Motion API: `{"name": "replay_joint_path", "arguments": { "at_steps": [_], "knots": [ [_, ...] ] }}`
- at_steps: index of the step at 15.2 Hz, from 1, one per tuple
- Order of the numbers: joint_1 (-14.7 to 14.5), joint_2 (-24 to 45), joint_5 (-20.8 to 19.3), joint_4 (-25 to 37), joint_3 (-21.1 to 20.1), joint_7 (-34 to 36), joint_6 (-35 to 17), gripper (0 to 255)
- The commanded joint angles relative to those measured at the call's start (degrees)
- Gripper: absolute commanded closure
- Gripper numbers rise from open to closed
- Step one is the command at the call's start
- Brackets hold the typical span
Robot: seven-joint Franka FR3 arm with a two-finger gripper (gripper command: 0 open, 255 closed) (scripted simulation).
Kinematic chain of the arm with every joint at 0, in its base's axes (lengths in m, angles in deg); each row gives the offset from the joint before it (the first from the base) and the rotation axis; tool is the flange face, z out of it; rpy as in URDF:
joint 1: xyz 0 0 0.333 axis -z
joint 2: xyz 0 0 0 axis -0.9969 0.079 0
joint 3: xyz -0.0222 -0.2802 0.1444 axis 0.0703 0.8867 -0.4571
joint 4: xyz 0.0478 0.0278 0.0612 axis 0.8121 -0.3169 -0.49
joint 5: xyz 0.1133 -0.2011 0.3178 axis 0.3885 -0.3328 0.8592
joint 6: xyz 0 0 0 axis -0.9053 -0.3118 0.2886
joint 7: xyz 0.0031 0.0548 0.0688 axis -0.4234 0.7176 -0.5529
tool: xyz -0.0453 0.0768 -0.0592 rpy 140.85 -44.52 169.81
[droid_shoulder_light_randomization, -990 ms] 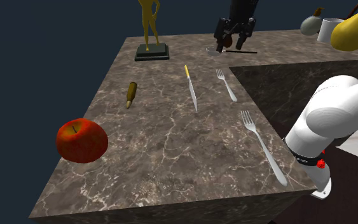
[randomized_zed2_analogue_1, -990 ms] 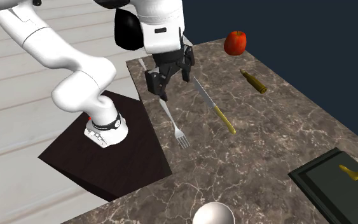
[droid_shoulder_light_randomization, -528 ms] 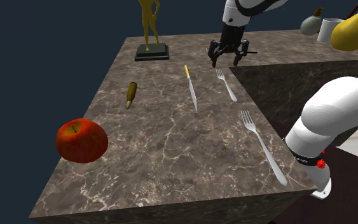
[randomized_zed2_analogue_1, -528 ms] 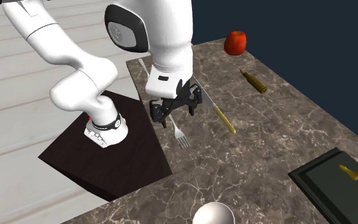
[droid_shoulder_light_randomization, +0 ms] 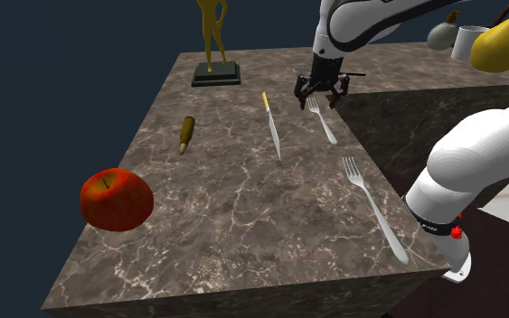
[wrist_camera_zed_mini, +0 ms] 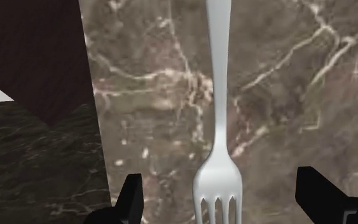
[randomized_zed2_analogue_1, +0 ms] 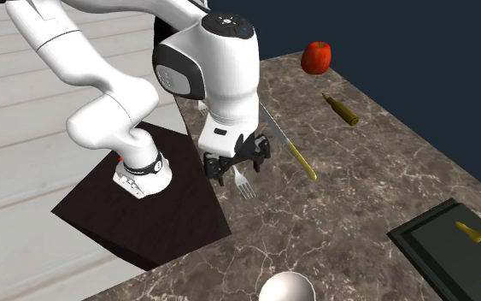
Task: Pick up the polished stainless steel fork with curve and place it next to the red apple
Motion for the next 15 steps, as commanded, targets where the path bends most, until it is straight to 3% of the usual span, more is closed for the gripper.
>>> {"name": "replay_joint_path", "arguments": {
  "at_steps": [1,8,9,15],
  "knots": [
    [-0.06,0.46,0.07,-0.63,-0.17,0.18,-1.13,0],
    [-0.05,0.47,0.07,-0.62,-0.17,0.18,-1.12,0],
    [-0.05,0.47,0.07,-0.62,-0.17,0.18,-1.12,255],
    [-0.13,0.13,0.14,-0.59,-0.24,0.28,-0.75,255]
  ]
}}
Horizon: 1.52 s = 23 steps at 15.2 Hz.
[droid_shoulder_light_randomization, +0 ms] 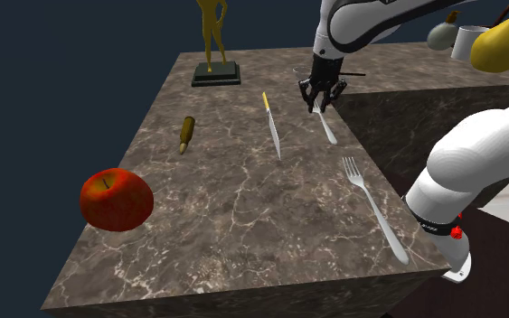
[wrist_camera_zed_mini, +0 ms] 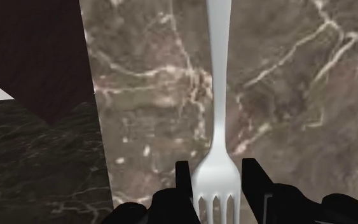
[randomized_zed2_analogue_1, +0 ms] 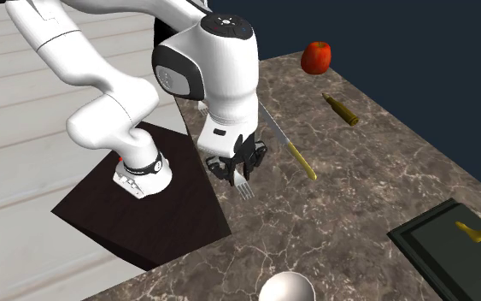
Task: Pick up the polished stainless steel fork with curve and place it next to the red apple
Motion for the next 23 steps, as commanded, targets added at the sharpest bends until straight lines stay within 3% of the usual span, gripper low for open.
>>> {"name": "replay_joint_path", "arguments": {
  "at_steps": [1,3,23],
  "knots": [
    [-0.25,0.24,0.49,-0.18,-0.24,0.03,-0.06,255],
    [-0.22,0.59,0.39,-0.32,-0.12,-0.04,-0.56,255],
    [-0.02,-2.28,-0.06,13.23,0.71,-0.34,15.86,255]
  ]
}}
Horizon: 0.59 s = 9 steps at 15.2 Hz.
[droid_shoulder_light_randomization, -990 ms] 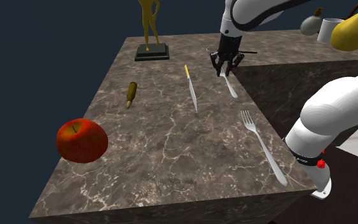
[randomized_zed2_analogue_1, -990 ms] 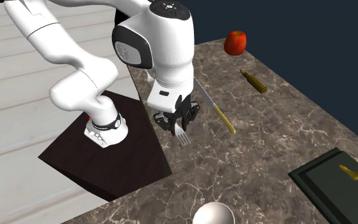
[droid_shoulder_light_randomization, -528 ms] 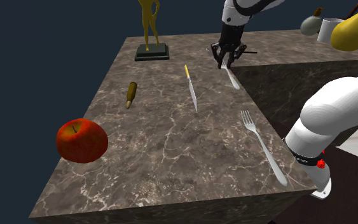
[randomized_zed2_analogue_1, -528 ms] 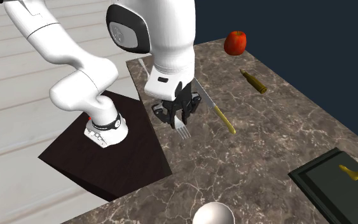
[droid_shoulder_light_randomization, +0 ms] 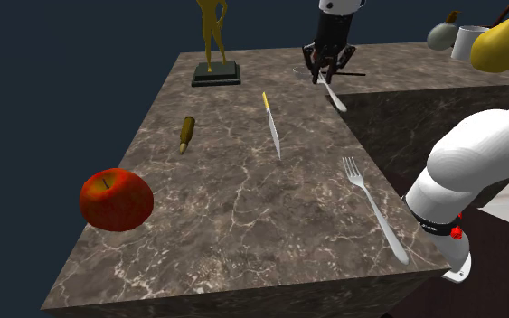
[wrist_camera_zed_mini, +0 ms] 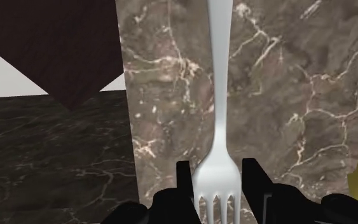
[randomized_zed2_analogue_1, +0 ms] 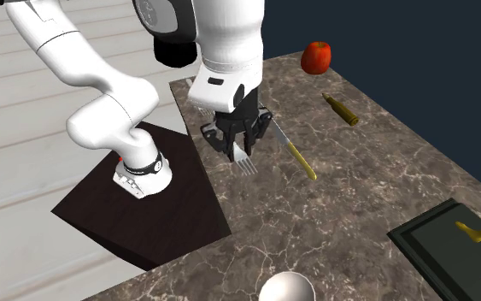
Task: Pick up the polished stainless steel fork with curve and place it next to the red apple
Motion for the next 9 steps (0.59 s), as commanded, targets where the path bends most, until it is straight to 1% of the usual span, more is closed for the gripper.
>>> {"name": "replay_joint_path", "arguments": {
  "at_steps": [1,9],
  "knots": [
    [0.02,0.13,-0.04,1.64,0.02,0.04,1.55,255],
    [0.15,0.69,-0.24,8.21,0.24,-0.02,7.55,255]
  ]
}}
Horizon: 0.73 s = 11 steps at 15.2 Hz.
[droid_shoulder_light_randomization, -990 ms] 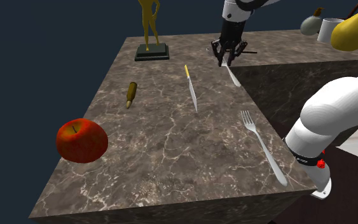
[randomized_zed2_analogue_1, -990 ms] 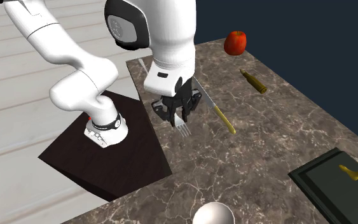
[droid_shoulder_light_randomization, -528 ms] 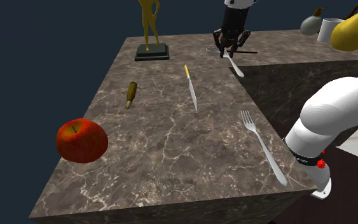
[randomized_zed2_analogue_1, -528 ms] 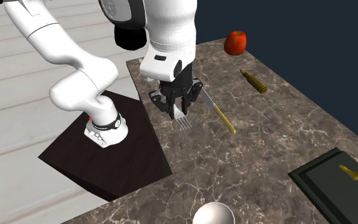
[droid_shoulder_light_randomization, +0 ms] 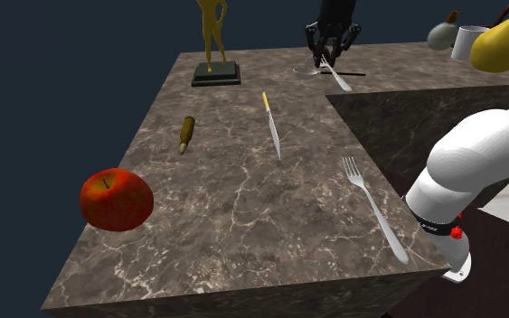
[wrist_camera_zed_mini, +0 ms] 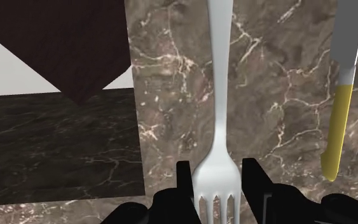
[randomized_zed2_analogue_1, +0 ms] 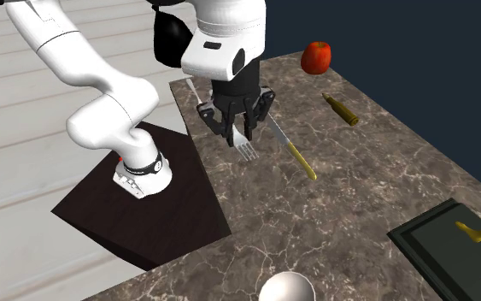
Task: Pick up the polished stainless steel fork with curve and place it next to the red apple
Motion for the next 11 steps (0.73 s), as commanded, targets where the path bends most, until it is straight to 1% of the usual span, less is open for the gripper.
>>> {"name": "replay_joint_path", "arguments": {
  "at_steps": [1,5,11],
  "knots": [
    [0.07,0.47,-0.09,2.01,0.07,-0.04,1.56,255],
    [0.12,0.94,-0.17,4.81,0.14,-0.05,3.89,255],
    [-2.64,-0.39,3.44,4.68,-6.67,8.13,4.84,255]
  ]
}}
